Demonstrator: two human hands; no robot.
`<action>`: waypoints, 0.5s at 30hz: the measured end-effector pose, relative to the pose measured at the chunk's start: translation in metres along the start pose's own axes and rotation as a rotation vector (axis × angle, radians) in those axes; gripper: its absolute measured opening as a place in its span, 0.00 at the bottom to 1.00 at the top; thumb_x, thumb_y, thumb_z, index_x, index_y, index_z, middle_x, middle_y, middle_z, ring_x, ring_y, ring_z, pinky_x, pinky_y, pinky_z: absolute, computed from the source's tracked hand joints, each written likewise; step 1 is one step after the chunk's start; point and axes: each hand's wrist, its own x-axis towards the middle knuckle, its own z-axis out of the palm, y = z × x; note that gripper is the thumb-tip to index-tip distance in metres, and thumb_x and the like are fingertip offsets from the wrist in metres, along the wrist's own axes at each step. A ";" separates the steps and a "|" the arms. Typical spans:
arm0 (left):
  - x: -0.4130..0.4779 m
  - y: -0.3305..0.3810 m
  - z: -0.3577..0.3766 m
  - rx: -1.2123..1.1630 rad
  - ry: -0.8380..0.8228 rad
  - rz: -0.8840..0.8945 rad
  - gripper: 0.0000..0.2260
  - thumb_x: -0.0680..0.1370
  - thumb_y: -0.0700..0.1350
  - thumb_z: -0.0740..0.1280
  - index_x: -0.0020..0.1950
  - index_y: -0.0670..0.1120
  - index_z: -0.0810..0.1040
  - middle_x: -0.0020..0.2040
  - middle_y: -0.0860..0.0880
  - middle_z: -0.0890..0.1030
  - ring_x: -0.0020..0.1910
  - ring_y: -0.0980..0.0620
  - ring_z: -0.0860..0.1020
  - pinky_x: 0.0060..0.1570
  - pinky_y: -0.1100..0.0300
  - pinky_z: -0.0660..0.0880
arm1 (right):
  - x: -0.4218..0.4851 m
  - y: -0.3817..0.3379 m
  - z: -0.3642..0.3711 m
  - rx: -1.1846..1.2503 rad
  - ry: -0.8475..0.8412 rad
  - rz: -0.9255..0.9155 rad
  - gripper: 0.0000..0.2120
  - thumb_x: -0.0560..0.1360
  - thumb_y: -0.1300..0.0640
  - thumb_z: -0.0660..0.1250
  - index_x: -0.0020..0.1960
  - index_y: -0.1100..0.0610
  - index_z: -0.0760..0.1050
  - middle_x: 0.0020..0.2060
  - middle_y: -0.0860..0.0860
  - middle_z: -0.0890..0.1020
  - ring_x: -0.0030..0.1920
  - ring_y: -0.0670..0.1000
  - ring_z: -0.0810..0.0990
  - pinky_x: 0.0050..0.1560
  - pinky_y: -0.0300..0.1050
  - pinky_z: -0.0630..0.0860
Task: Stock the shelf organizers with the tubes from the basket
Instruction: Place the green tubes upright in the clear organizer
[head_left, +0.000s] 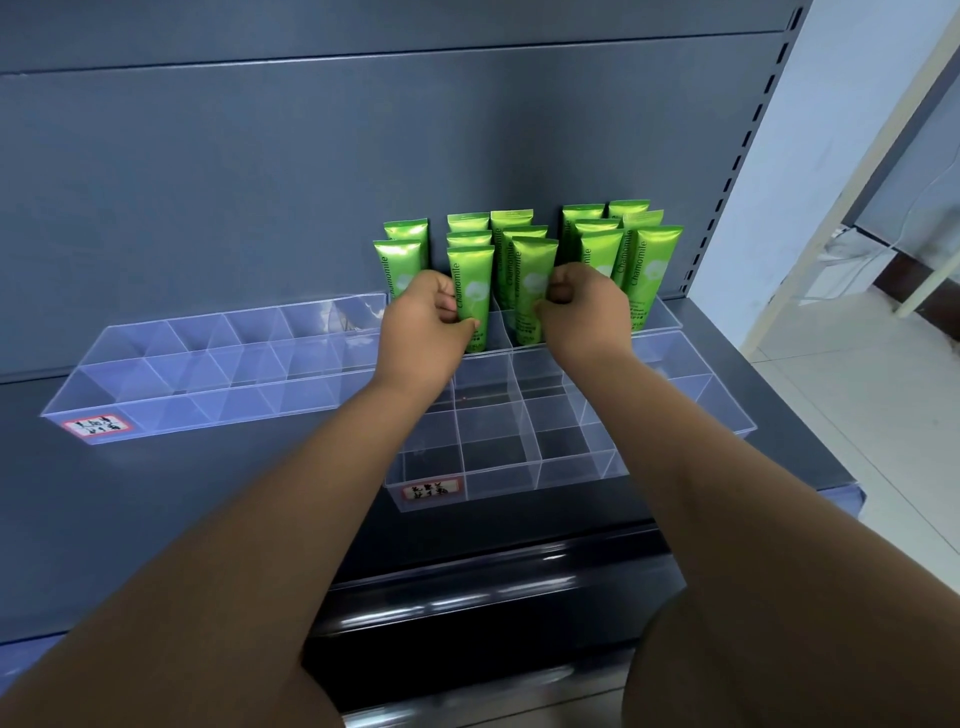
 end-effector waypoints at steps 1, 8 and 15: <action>0.000 0.000 0.000 0.000 0.000 0.001 0.12 0.72 0.36 0.76 0.49 0.42 0.74 0.43 0.49 0.77 0.49 0.45 0.81 0.52 0.46 0.81 | 0.000 0.000 0.001 -0.003 0.005 -0.004 0.11 0.76 0.63 0.67 0.58 0.56 0.79 0.45 0.47 0.80 0.47 0.51 0.77 0.46 0.41 0.71; -0.001 0.000 -0.001 0.039 -0.011 0.022 0.14 0.71 0.34 0.76 0.48 0.45 0.73 0.42 0.52 0.75 0.46 0.47 0.78 0.49 0.54 0.79 | -0.001 -0.002 0.003 -0.058 0.025 -0.036 0.08 0.76 0.65 0.65 0.53 0.58 0.78 0.43 0.50 0.80 0.48 0.58 0.79 0.47 0.48 0.76; -0.001 -0.002 0.000 0.059 -0.020 0.039 0.16 0.71 0.33 0.76 0.49 0.46 0.73 0.44 0.50 0.76 0.46 0.50 0.76 0.46 0.59 0.76 | -0.002 -0.001 0.003 -0.073 0.028 -0.045 0.07 0.76 0.64 0.65 0.53 0.57 0.77 0.41 0.50 0.80 0.46 0.58 0.78 0.44 0.47 0.74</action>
